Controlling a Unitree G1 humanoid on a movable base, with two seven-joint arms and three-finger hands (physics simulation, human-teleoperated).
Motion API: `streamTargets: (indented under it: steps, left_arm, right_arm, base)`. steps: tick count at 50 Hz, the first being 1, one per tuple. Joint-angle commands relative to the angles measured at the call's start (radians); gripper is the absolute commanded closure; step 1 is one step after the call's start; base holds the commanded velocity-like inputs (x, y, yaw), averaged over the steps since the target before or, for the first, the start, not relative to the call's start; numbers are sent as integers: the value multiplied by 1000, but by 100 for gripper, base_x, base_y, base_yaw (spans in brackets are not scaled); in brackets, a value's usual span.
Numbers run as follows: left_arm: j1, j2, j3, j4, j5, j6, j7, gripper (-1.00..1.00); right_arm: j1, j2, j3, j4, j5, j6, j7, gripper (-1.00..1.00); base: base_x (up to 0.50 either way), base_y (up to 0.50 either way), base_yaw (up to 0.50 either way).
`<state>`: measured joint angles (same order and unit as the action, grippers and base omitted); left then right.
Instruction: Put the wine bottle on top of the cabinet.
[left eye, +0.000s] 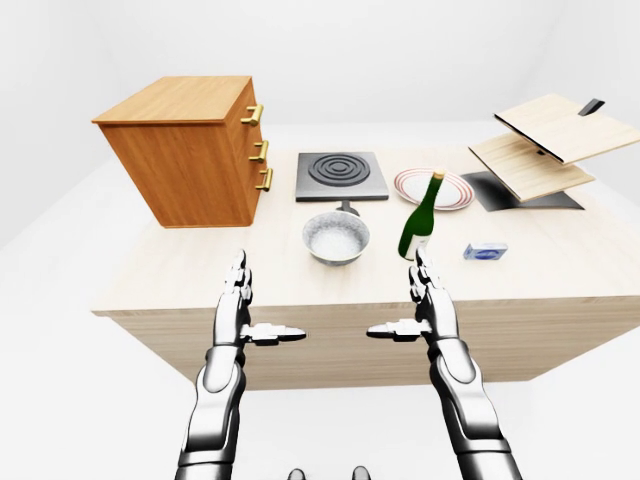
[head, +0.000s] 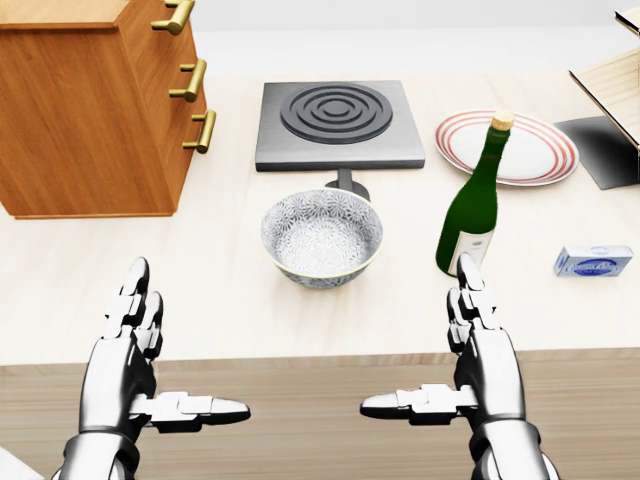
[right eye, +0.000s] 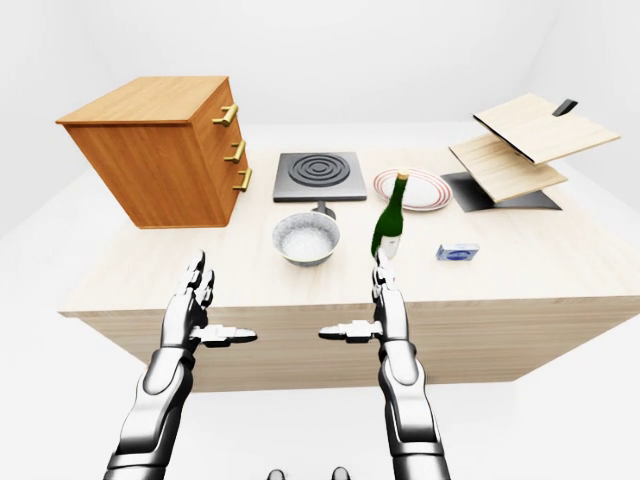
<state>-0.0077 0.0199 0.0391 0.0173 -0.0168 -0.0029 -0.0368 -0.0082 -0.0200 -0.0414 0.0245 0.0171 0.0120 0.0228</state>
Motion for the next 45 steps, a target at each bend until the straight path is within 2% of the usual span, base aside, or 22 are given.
streamTargets:
  steps: [1,18,21,23,26,32,33,45]
  left_arm:
    - [-1,0,0,2,1,-3,1,-100]
    - [0,-1,-1,-4,2,2,5,-100]
    - [-1,0,2,-2,-1,5,5,-100]
    - [-1,0,4,-2,-3,4,6,-100]
    - [1,-1,-1,-5,2,4,5,-100]
    - [-1,0,2,-4,-2,6,5,-100]
    - [1,-1,-2,-7,2,6,4,-100]
    - [-4,2,5,1,-3,4,2,-100]
  right_arm:
    - [-2,0,1,1,-3,-3,2,-100]
    - [-2,-1,-3,-2,5,3,4,-100]
    - [0,1,-4,-5,9,5,2,-100]
    - [1,1,0,-20,5,18,0,-100]
    - [2,0,0,-16,-3,3,-6,-100]
    - [-3,2,0,-7,-3,6,-11,-100]
    - [6,2,2,-22,-2,-1,-6,-100]
    - [4,2,0,-13,-1,-2,-9,-100]
  base:
    - [0,50,0]
    - [0,47,0]
    - [1,5,0]
    - [0,0,0]
    - [0,0,0]
    - [0,0,0]
    - [0,0,0]
    - [48,0,0]
